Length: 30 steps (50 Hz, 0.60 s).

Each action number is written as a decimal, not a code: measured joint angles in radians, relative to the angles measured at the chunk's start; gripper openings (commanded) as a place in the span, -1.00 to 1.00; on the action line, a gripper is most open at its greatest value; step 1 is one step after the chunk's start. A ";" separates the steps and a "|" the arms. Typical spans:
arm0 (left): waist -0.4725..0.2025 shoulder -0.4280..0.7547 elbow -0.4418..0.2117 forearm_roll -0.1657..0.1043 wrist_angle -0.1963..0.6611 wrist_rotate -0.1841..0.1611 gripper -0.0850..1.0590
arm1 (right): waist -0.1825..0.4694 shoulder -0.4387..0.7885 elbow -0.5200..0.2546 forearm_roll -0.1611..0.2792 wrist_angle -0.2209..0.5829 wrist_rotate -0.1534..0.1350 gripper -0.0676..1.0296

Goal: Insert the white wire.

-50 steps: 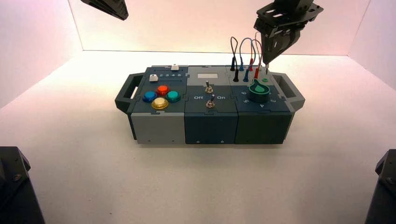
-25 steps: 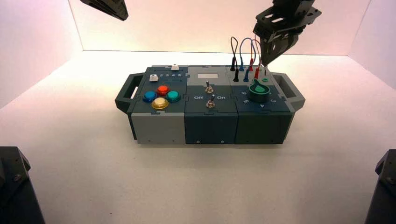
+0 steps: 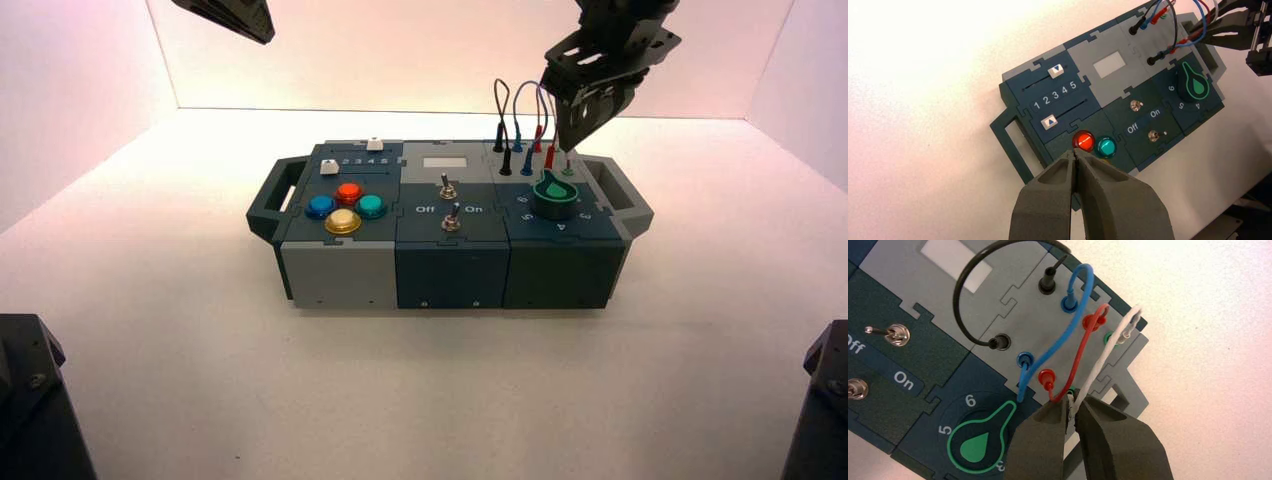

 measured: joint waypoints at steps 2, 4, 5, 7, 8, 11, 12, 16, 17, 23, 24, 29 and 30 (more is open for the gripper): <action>0.000 0.000 0.000 0.002 0.000 -0.002 -0.91 | 0.002 0.000 0.000 -0.003 0.000 0.000 -0.92; 0.000 0.000 0.000 0.000 0.000 0.000 -0.91 | 0.002 0.002 0.002 -0.003 0.000 0.000 -0.92; 0.000 -0.002 0.000 0.002 0.000 0.000 -0.91 | 0.002 0.002 0.000 -0.003 0.000 0.000 -0.92; 0.000 -0.002 0.002 0.000 0.000 0.000 -0.91 | 0.002 0.002 0.000 -0.005 0.000 0.000 -0.92; 0.000 -0.002 0.000 0.002 0.000 0.000 -0.91 | 0.002 0.002 0.002 -0.003 -0.002 0.000 -0.92; 0.000 -0.002 0.000 0.002 0.000 0.000 -0.91 | 0.002 0.002 0.000 -0.005 -0.005 0.000 -0.92; 0.000 -0.002 0.000 0.000 0.000 0.000 -0.91 | 0.002 0.002 0.000 -0.005 -0.006 0.000 -0.92; 0.000 -0.002 0.002 0.002 0.000 0.000 -0.91 | 0.002 0.005 0.000 -0.005 -0.011 0.000 -0.92; 0.000 -0.002 0.000 0.000 0.000 0.000 -0.91 | 0.000 0.006 0.000 -0.005 -0.012 0.002 -0.92; 0.000 -0.003 0.000 0.000 0.000 0.000 -0.91 | 0.000 0.015 0.000 -0.005 -0.014 0.000 -0.92; 0.000 -0.003 0.002 0.002 0.000 0.000 -0.91 | 0.000 0.017 0.000 -0.006 -0.014 0.002 -0.92; 0.000 -0.003 0.000 0.000 0.000 0.000 -0.91 | 0.000 0.028 0.000 -0.009 -0.017 0.002 -0.92; 0.000 -0.003 0.000 0.000 0.000 0.000 -0.91 | 0.000 0.028 0.000 -0.009 -0.017 0.002 -0.92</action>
